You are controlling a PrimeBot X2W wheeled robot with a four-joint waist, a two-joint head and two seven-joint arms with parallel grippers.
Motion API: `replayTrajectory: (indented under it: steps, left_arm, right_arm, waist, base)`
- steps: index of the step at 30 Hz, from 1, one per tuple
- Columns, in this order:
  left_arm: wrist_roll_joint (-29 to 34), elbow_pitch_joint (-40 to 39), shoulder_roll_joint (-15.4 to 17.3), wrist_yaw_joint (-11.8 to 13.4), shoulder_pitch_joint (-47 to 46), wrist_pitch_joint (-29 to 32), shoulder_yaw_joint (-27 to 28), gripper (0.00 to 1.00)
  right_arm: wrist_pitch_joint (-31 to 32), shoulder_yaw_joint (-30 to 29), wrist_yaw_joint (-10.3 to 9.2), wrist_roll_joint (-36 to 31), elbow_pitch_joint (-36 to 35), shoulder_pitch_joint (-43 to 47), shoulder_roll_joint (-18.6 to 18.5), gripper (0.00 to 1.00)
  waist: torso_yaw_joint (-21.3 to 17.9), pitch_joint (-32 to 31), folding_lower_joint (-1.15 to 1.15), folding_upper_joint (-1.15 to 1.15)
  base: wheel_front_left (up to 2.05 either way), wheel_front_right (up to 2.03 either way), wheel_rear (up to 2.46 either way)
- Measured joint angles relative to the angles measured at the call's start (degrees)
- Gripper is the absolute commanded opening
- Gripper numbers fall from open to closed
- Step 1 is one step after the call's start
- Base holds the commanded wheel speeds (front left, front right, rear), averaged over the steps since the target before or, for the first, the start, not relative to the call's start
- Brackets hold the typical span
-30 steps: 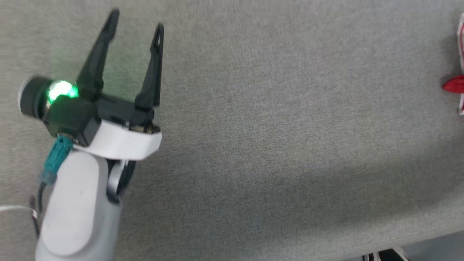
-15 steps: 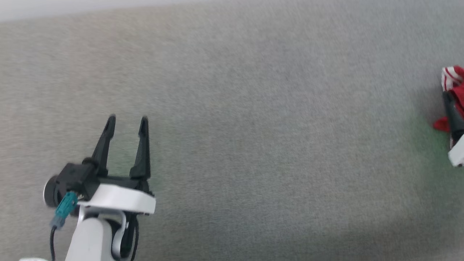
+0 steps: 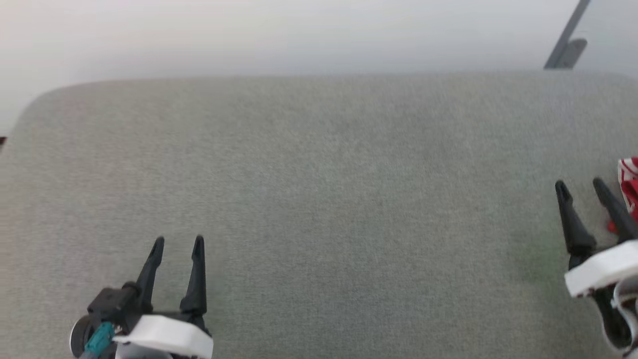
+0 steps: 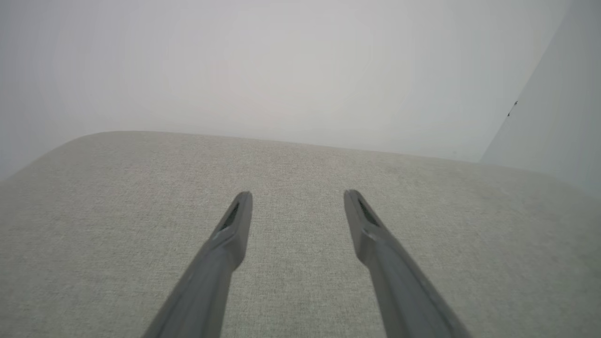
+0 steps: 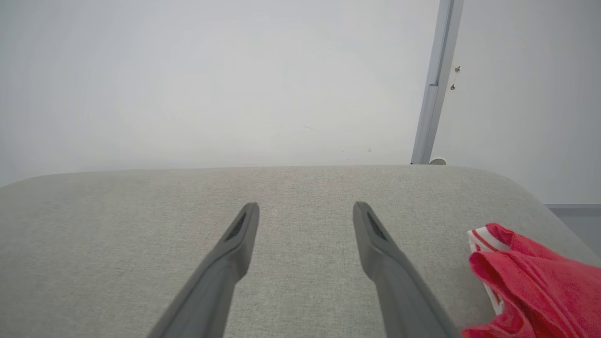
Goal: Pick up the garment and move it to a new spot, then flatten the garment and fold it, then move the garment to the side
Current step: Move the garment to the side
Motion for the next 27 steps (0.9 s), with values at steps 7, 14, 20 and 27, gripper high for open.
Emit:
replayTrajectory:
  steps: [7,14,20,27]
  left_arm:
    - [-0.46,-0.81,1.13,0.00,3.43,0.00,-0.51,1.00]
    - [-0.62,-3.96,1.21,0.00,6.58,0.00,-0.42,1.00]
    - [-0.62,-6.94,1.75,0.00,9.21,0.00,-0.27,1.00]
    - [-0.31,-10.54,1.87,0.00,12.32,0.00,-0.22,1.00]
  right_arm:
    - [0.00,-7.25,-0.01,-2.21,-9.33,10.68,3.31,1.00]
    - [0.00,-10.24,-0.01,-4.44,-15.73,16.29,5.83,1.00]
    - [0.00,-12.35,-0.01,-5.02,-18.82,19.81,7.12,1.00]
    - [0.85,-14.74,-0.01,-5.10,-22.14,23.30,8.39,1.00]
  waist:
    - [2.30,-4.29,0.00,0.00]
    - [3.46,-6.50,0.00,0.00]
    - [4.10,-7.34,0.00,0.00]
    - [4.47,-7.66,0.00,0.00]
  base:
    - [0.00,0.00,0.00]
    - [0.00,0.00,0.00]
    - [0.00,0.00,0.00]
    - [0.00,0.00,0.00]
